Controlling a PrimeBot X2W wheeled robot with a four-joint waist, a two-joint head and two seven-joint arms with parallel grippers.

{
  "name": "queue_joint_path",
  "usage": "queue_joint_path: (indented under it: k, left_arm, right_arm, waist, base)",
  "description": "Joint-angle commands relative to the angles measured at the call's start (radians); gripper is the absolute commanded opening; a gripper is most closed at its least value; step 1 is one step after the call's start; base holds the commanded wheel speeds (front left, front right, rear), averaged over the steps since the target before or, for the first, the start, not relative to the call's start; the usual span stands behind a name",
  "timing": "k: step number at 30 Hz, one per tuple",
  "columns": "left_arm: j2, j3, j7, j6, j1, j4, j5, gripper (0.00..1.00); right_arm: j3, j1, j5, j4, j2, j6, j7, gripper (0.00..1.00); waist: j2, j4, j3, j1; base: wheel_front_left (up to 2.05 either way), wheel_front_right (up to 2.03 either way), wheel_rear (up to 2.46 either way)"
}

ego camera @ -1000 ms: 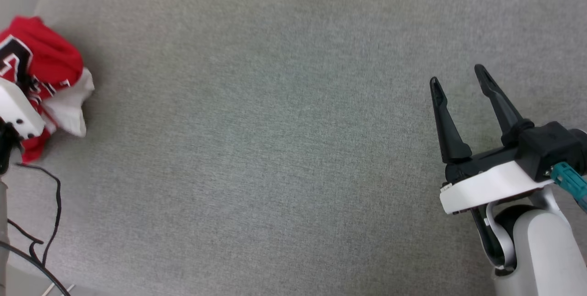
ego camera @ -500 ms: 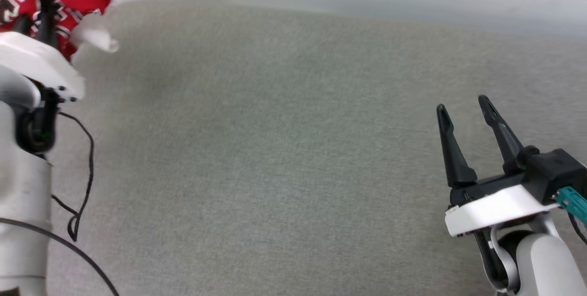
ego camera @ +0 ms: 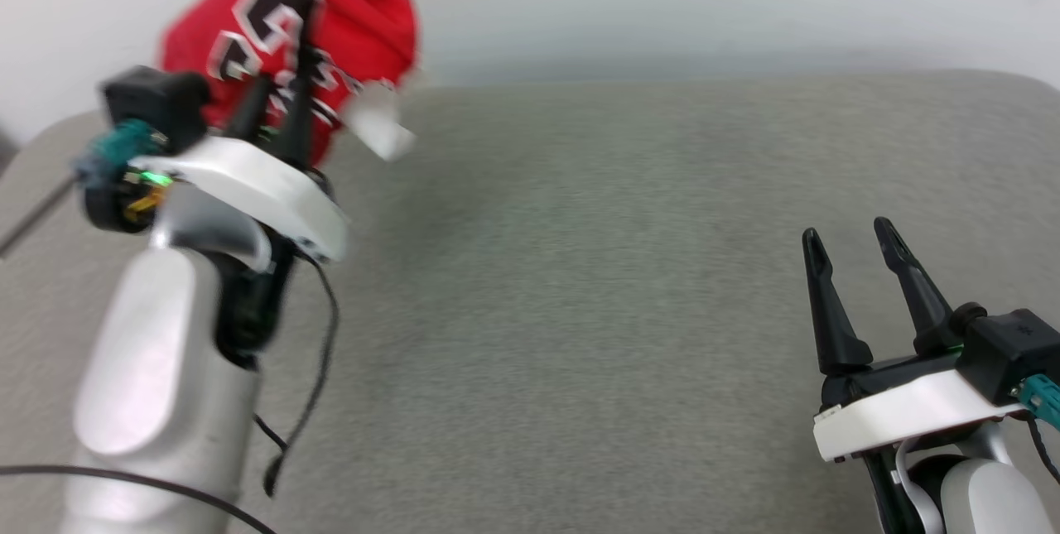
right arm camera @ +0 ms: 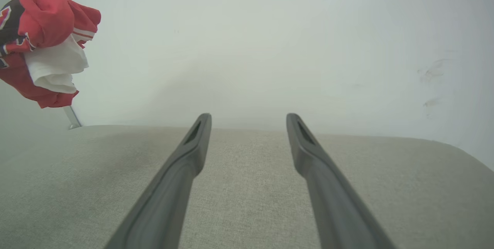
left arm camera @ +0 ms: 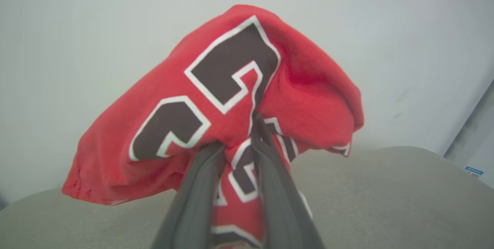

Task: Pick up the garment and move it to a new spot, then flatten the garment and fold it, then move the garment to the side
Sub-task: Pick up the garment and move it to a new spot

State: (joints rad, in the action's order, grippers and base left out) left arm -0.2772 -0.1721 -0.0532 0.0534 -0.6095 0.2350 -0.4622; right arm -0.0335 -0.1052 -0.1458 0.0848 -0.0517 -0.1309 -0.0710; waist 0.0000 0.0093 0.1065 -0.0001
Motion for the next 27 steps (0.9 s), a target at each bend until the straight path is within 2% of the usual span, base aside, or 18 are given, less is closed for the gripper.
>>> queue_joint_path:
  k: [1,7,11,18,22,23,24,25,27]
  left_arm:
    - [0.006,-0.009,-0.004,0.003,0.019,-0.011,0.0,0.0]
    - [0.07,-0.111,-0.023,0.025,0.103,-0.035,-0.001,0.0]
    - [0.098,-0.186,-0.031,0.042,0.157,0.013,0.009,0.0]
    - [0.141,-0.316,0.028,0.064,0.234,0.118,0.032,0.0]
    - [0.145,-0.379,0.048,0.073,0.247,0.162,0.028,0.0]
    - [0.146,-0.39,0.056,0.075,0.246,0.168,0.024,0.27]
    - [0.147,-0.399,0.062,0.076,0.243,0.172,0.019,0.48]
    - [0.146,-0.408,0.074,0.076,0.235,0.171,0.022,0.97]
    - [0.146,-0.421,0.093,0.076,0.226,0.171,0.017,1.0]
  right_arm:
    - [-0.001,0.009,-0.005,0.003,0.002,0.0,-0.005,1.0]
    - [0.007,0.021,-0.026,-0.005,0.002,0.0,-0.017,1.0]
    - [0.004,0.023,-0.036,-0.013,0.002,0.0,-0.028,1.0]
    - [-0.002,-0.003,-0.036,-0.018,0.002,0.0,-0.043,1.0]
    - [-0.003,-0.014,-0.026,-0.025,0.002,0.0,-0.044,1.0]
    - [-0.001,-0.015,-0.021,-0.027,0.002,0.0,-0.044,1.0]
    - [0.001,-0.016,-0.018,-0.027,0.002,0.0,-0.044,1.0]
    - [0.004,-0.016,-0.012,-0.028,0.002,0.0,-0.043,1.0]
    - [0.012,-0.01,0.002,-0.029,0.002,0.0,-0.039,1.0]
  waist:
    - [0.0,-0.064,-0.004,0.0001]
    - [0.0,-0.149,0.032,0.0001]
    - [0.0,-0.179,0.064,0.0001]
    - [0.0,-0.188,0.107,0.0001]
    - [0.0,-0.174,0.109,0.0001]
    - [0.0,-0.168,0.105,0.0001]
    - [0.0,-0.161,0.101,0.0001]
    - [0.0,-0.152,0.094,0.0001]
    - [0.0,-0.133,0.076,0.0001]
  base:
    - [0.0,0.0,0.0]
    - [0.0,0.0,0.0]
    - [0.0,0.0,0.0]
    - [0.0,0.0,0.0]
    - [0.0,0.0,0.0]
    - [0.0,0.0,0.0]
    - [0.0,0.0,0.0]
    - [0.0,0.0,0.0]
    - [0.0,0.0,0.0]
